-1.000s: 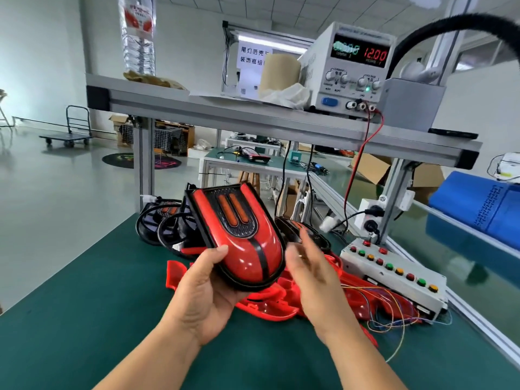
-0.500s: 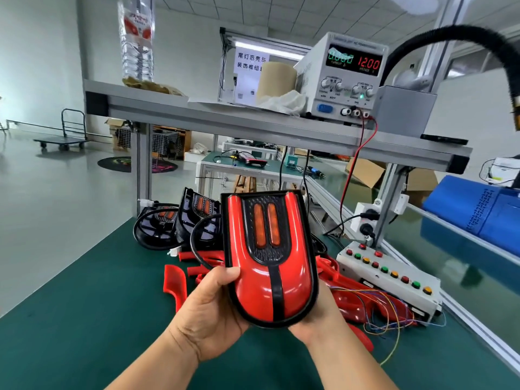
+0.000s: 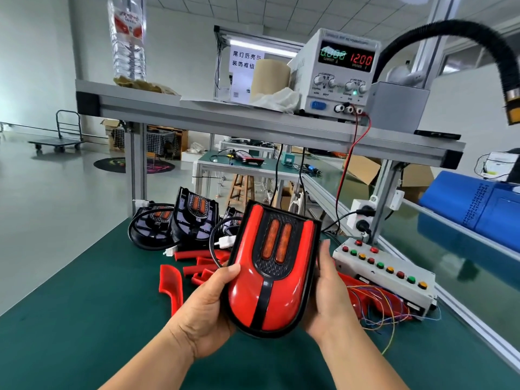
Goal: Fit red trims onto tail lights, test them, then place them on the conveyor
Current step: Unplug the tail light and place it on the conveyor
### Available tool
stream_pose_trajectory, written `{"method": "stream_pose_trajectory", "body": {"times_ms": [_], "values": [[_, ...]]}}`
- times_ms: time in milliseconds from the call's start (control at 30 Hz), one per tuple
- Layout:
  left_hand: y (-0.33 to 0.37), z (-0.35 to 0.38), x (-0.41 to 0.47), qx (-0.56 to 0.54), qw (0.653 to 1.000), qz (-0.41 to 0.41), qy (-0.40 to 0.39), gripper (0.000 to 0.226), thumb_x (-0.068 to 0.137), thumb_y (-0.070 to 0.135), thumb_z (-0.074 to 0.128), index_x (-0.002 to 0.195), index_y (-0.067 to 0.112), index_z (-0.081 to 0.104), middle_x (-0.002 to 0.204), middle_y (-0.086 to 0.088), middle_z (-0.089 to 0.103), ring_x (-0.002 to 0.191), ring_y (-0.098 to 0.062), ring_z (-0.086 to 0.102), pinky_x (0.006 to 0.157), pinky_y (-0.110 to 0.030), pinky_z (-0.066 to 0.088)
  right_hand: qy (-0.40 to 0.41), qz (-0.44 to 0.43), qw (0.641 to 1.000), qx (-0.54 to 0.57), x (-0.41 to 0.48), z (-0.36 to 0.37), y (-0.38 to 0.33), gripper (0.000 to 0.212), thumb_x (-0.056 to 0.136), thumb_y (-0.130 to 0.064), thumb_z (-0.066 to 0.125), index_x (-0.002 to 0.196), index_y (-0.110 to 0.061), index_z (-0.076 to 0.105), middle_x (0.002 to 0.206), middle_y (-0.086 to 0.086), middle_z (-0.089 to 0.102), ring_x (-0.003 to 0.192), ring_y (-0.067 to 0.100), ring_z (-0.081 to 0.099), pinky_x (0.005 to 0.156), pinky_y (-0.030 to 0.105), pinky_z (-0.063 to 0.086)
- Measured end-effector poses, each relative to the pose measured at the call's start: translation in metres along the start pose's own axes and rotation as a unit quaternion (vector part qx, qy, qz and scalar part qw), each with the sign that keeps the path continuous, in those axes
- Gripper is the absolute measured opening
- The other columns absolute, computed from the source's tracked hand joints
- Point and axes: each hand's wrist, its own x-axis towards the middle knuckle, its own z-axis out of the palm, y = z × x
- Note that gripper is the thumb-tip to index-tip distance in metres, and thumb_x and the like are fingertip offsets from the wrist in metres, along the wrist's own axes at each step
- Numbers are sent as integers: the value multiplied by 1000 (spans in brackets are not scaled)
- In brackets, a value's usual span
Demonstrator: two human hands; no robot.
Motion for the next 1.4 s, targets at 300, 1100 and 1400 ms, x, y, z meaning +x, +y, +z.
{"method": "stream_pose_trajectory", "body": {"times_ms": [300,1100,1400], "values": [[8,3,4,-58,998,24,15,37,69,39,67,92,14,81,105,-17,74,89,-33,73,67,-42,60,-27,-35,996,-74,-8,3,0,52,94,-52,44,112,-13,74,116,13,71,109,30,68,98,52,49],[-64,246,56,-38,979,-186,-74,35,74,32,57,68,6,79,89,-21,75,65,-35,72,72,-39,52,196,-150,969,31,-142,-122,-131,29,99,-21,49,105,0,68,86,16,75,64,20,72,51,32,59],[-99,337,113,-43,954,-289,-69,36,95,34,52,93,4,72,85,-23,74,59,-40,71,62,-43,58,304,-171,934,72,-131,-186,-199,31,101,-26,50,98,2,64,81,17,72,81,26,65,54,34,55]]}}
